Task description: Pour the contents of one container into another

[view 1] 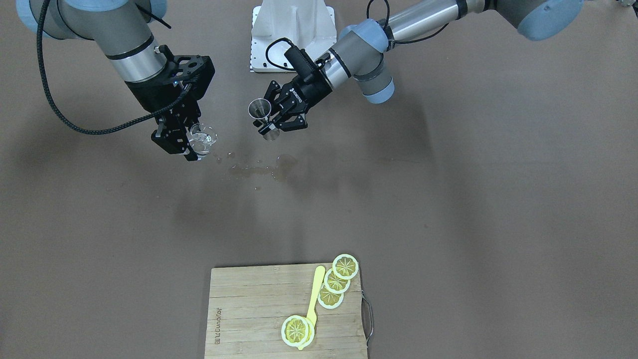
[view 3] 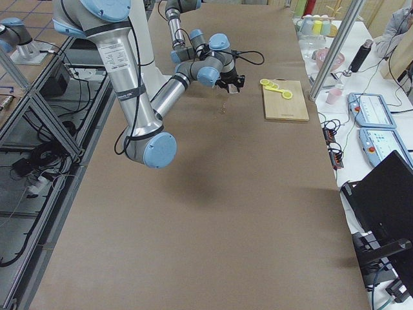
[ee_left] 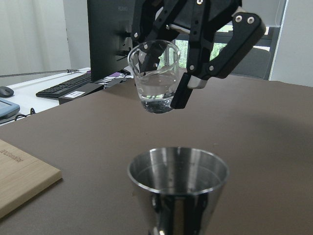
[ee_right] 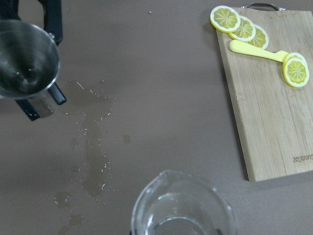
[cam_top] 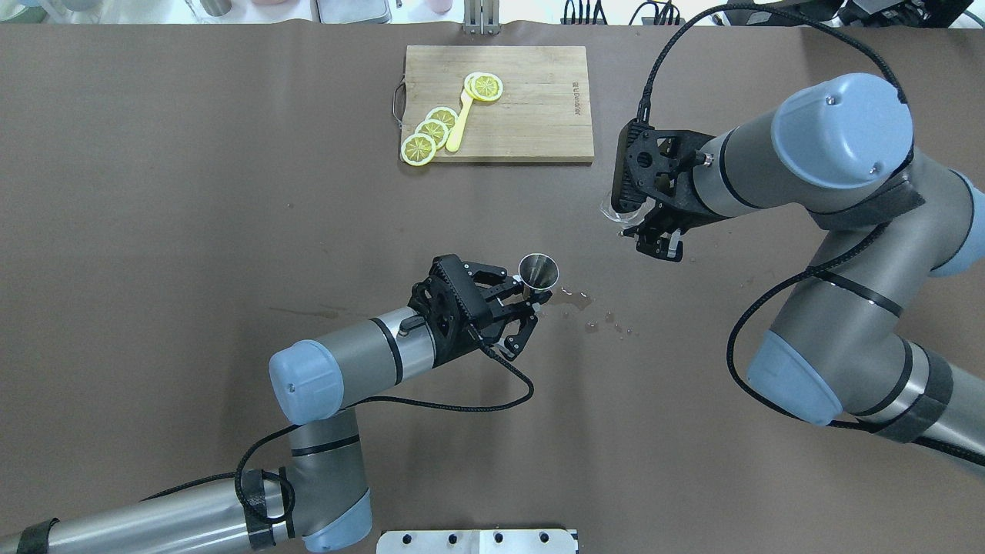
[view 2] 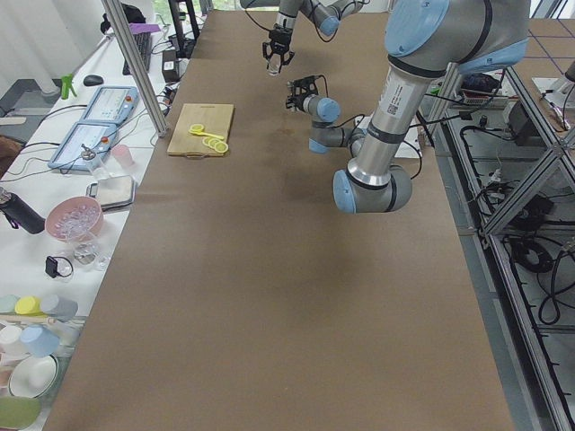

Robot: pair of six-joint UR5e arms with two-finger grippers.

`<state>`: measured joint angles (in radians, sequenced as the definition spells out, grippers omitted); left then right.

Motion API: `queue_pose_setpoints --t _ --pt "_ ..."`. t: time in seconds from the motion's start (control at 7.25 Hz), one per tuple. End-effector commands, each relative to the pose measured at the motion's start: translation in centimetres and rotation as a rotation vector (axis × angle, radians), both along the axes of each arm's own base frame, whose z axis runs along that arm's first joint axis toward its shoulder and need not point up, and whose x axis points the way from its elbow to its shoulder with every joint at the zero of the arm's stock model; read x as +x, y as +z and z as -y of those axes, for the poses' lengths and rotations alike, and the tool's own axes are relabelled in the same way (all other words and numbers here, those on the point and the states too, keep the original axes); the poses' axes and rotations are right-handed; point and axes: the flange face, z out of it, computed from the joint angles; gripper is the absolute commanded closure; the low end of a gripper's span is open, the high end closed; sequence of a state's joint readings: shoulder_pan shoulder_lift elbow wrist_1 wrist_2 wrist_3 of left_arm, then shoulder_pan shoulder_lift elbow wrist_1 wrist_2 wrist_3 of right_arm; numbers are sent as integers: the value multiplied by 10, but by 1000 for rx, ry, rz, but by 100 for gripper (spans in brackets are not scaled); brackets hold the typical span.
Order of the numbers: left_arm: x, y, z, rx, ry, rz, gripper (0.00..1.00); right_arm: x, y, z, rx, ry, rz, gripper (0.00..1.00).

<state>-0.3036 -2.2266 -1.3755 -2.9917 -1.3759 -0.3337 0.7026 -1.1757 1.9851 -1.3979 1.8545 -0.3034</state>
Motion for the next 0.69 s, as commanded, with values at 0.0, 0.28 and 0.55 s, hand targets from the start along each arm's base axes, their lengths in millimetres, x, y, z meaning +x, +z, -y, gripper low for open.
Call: queue_pose_setpoints --t 0.0,0.28,0.55 --pt "-6 -4 -5 6 4 -16 100 -14 1 -11 40 30 -64 100" --pt "-7 -2 -7 5 7 -15 100 -13 -13 -11 61 14 -45 100" --pt "-5 1 -6 2 4 -8 100 -4 -29 -18 77 21 -6 100"
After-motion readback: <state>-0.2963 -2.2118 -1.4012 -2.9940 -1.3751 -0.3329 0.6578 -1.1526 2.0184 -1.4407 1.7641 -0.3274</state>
